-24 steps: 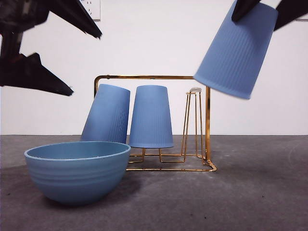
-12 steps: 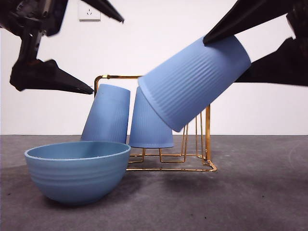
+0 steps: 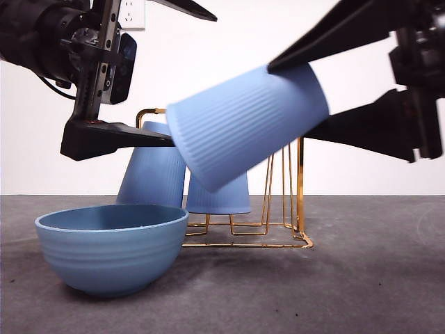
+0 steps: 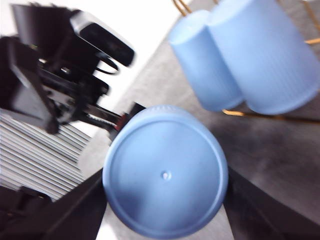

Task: Right arm lift cup from the cupboard, then place it on the right of the bowl

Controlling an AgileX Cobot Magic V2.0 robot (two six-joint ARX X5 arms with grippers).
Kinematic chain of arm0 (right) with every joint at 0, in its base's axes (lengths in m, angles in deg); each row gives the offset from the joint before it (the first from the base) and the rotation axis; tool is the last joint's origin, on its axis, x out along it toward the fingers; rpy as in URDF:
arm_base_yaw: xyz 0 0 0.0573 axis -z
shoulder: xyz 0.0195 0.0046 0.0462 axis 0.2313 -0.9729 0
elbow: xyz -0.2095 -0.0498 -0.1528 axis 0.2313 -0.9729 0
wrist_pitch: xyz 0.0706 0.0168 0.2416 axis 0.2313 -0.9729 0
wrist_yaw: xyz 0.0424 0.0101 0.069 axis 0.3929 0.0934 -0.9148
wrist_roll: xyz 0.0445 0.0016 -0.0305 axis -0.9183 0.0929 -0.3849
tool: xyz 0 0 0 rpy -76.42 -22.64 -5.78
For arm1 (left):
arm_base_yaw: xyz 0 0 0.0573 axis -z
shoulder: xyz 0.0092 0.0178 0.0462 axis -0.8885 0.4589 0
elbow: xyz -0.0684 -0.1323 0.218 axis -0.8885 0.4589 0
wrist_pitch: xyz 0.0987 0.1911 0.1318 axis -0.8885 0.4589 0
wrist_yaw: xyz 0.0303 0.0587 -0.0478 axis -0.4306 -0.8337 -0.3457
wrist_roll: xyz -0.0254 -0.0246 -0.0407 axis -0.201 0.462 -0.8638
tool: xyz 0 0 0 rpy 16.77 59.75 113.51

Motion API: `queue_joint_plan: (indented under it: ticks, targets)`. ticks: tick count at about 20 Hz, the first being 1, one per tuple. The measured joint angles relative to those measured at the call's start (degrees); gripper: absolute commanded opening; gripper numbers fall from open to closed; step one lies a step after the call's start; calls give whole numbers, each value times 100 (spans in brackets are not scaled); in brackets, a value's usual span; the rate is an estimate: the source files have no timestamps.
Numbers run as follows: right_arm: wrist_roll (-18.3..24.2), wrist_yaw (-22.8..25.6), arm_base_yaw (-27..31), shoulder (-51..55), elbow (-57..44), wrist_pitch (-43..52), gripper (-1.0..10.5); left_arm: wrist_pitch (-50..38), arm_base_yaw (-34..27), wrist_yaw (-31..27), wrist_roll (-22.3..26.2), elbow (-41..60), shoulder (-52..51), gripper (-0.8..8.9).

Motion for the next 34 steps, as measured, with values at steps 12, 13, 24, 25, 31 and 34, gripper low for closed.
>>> queue_joint_plan:
  ticks: [12, 13, 24, 25, 31, 34]
  targets:
    - [-382, -387, -116, -1215, 0, 1349, 221, -15, 2, 4, -17, 0, 35, 152]
    - [-398, -431, -116, -1215, 0, 1392, 221, 0, 0, -26, -17, 0, 35, 60]
    - [-560, -483, -142, -1239, -13, 1261, 498, -52, 131, 140, 111, -68, 28, 5]
    - [-542, -468, -142, -1228, -13, 1314, 498, -2, 144, 107, 72, -68, 28, 6]
    - [-507, -422, 103, -717, -13, 708, 495, 42, 118, -267, -28, -85, -251, 9]
    - [-435, -404, 363, -133, -13, -125, 486, 407, 374, -988, -109, -205, -260, 9]
